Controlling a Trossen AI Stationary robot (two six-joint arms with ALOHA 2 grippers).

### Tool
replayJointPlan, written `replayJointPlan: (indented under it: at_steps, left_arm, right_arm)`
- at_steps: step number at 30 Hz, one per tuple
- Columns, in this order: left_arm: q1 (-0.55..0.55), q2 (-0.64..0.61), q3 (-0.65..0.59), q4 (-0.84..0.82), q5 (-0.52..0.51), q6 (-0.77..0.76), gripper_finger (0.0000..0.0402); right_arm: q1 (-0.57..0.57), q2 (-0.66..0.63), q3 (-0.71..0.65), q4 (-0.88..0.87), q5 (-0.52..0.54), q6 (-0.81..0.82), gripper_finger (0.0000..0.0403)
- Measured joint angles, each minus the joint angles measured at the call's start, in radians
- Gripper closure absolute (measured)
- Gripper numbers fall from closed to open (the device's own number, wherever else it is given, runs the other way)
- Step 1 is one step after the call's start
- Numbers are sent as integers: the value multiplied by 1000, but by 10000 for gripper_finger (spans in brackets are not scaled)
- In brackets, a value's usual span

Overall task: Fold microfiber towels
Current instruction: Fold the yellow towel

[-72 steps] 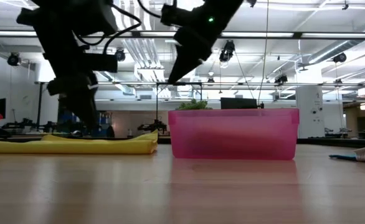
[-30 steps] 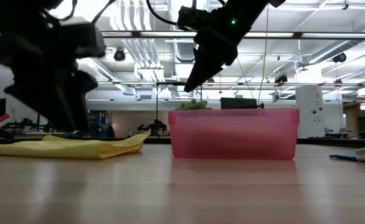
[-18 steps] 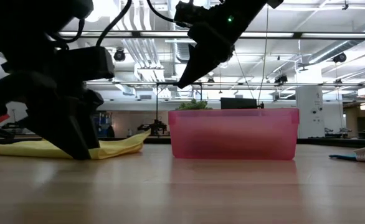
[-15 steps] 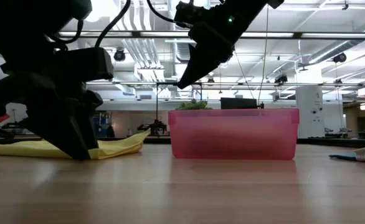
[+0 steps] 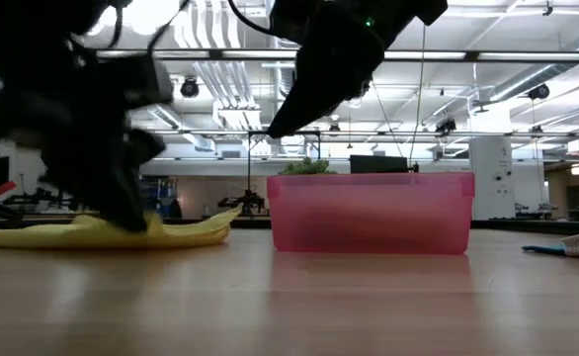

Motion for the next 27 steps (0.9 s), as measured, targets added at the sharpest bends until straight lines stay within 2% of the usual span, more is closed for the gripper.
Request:
replayJointPlan:
  at_steps: [7,11,15,21,24,27]
  left_arm:
    - [-4,-162,-3,-43,-32,26,401]
    - [-17,-229,-4,-67,-33,26,401]
    - [-37,-292,-4,-87,-47,25,401]
    - [-52,-353,-4,-109,-81,23,401]
    - [-66,-371,-4,-112,-81,23,401]
    - [-95,-385,-4,-126,-81,17,401]
  right_arm:
    - [11,104,34,90,26,-86,232]
    - [12,163,85,122,31,-136,198]
    - [12,224,137,125,32,-156,185]
    - [13,324,229,125,-23,-156,184]
    - [14,371,271,68,3,-157,184]
    - [14,395,301,-4,93,-178,188]
